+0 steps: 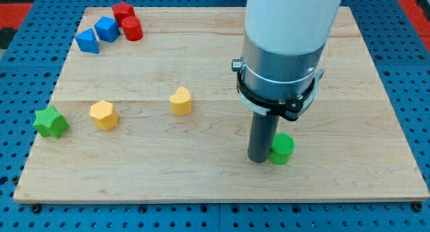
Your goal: Move the green circle up towards the center
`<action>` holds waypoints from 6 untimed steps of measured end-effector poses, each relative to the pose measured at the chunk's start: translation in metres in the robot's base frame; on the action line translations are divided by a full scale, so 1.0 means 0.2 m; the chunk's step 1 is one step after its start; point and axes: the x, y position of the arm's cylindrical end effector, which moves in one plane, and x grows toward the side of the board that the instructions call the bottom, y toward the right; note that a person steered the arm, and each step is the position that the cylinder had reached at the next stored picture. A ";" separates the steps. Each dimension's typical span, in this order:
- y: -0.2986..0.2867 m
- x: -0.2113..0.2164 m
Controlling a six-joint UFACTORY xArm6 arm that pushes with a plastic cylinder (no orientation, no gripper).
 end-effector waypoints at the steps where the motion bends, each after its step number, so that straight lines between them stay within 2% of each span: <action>1: -0.01 0.16; 2: 0.16 0.07; 3: 0.23 -0.19; 5: 0.39 -0.15; 6: 0.46 -0.26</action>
